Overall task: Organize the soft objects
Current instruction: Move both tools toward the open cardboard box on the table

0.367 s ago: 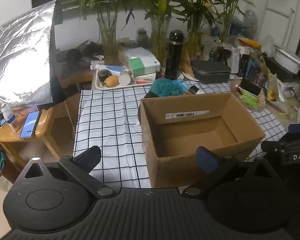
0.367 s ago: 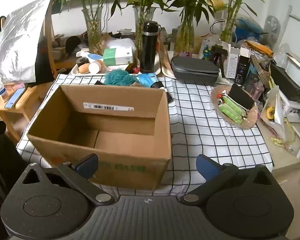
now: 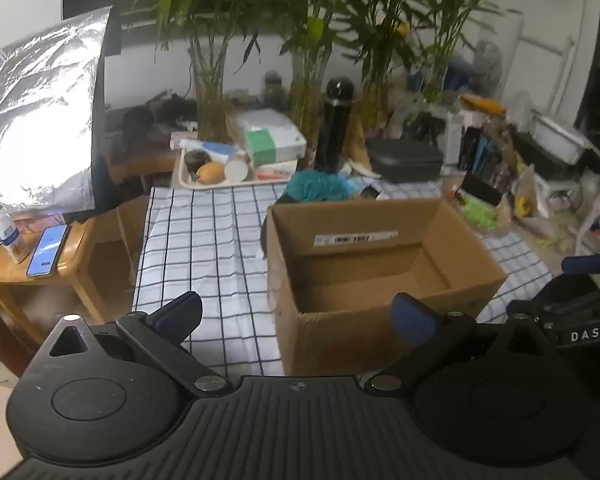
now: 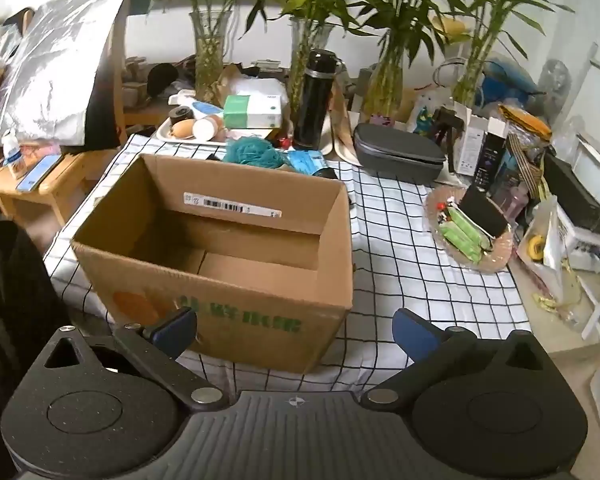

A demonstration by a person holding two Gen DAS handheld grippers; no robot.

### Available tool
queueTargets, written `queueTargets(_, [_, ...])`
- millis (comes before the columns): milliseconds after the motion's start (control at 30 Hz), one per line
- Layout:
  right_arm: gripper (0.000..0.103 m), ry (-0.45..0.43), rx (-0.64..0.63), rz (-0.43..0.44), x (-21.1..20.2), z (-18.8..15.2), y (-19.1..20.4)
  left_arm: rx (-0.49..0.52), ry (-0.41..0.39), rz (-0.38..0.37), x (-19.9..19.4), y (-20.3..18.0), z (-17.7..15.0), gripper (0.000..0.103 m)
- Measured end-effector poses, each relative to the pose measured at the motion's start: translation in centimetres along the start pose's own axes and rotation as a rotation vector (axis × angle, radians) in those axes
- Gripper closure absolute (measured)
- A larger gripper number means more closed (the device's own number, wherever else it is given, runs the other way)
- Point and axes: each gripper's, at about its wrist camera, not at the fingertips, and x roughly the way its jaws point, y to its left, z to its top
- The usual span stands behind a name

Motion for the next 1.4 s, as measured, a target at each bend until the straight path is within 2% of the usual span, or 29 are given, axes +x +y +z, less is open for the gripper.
queueTargets(233, [0.000, 0.002, 0.006, 0.007, -1.7, -0.4, -2.0, -0.002, -0.006, 0.000, -0.5, 0.2, -0.3, 0.000])
queueTargets(433, [0.000, 0.010, 0.010, 0.030, -1.7, -0.7, -2.5, 0.032, 0.020, -0.001, 0.4, -0.3, 0.0, 0.000])
queueTargets(733, [0.000, 0.024, 0.020, 0.069, -1.4, -0.5, -2.4, 0.080, 0.001, 0.058, 0.9, -0.3, 0.2, 0.000])
queueTargets(1067, [0.000, 0.023, 0.003, 0.090, 0.0, 0.6, -1.6, 0.059, 0.006, 0.039, 1.1, 0.1, 0.3, 0.000])
queueTargets(1200, [0.000, 0.024, 0.025, 0.107, 0.3, 0.9, -1.8, 0.056, 0.032, -0.016, 1.4, 0.2, 0.6, 0.000])
queueTargets(1400, [0.000, 0.032, 0.047, 0.142, 0.6, 0.6, -2.4, 0.035, 0.041, -0.032, 1.9, 0.0, 0.8, 0.000])
